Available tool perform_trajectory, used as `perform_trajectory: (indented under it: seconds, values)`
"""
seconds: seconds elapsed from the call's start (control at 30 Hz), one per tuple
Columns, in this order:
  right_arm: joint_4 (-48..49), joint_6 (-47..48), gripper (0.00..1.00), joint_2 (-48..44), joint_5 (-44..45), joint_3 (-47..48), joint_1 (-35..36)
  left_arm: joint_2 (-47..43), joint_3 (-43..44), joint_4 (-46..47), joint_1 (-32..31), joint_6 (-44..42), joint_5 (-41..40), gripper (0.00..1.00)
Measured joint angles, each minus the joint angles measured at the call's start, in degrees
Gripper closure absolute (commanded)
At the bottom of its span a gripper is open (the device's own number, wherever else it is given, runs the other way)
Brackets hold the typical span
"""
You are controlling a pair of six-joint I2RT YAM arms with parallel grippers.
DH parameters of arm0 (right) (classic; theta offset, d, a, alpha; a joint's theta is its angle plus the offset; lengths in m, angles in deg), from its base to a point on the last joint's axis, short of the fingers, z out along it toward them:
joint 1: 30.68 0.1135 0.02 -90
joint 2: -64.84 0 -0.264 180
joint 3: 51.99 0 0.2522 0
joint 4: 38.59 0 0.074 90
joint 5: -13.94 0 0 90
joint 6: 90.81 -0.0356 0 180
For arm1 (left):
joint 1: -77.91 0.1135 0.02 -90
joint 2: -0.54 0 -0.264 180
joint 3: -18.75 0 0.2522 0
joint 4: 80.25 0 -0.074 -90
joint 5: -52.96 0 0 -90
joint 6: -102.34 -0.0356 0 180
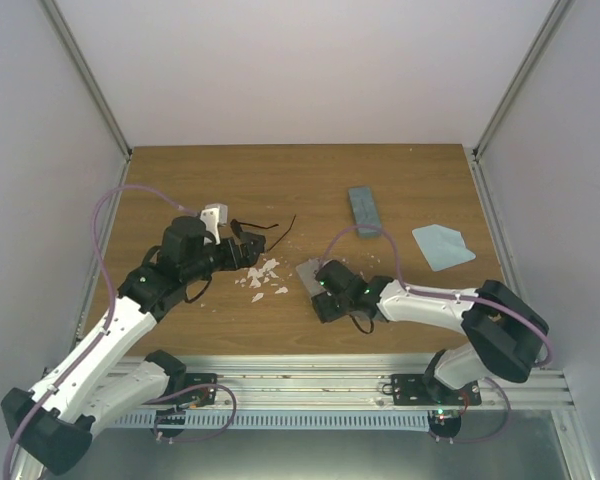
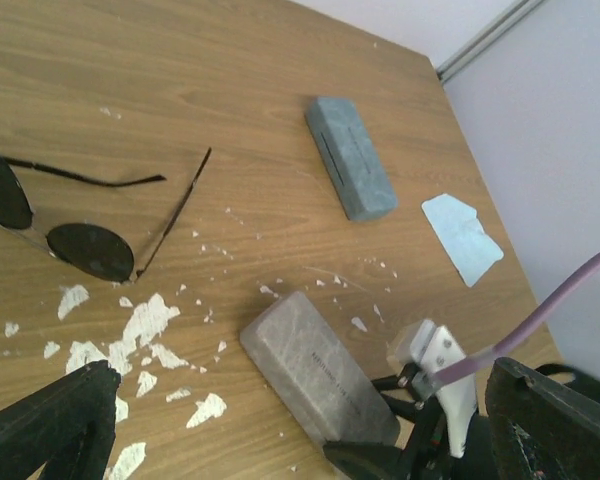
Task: Organize the sunglasses
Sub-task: Pick up the sunglasses case from the center of the board.
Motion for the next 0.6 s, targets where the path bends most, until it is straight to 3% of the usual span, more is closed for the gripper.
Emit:
perform_trajectory:
  seconds: [0.23, 0.6]
  values:
    - [0.8, -0.2, 0.42, -7.6, -13.1, 1.2, -5.7, -0.7, -6.1, 5.4, 0.2, 5.0, 5.4, 0.01]
    - [11.1, -9.9, 0.40, -16.3, -41.0, 6.1, -14.0, -1.5, -14.4, 27.4, 0.2, 16.6, 18.4, 0.01]
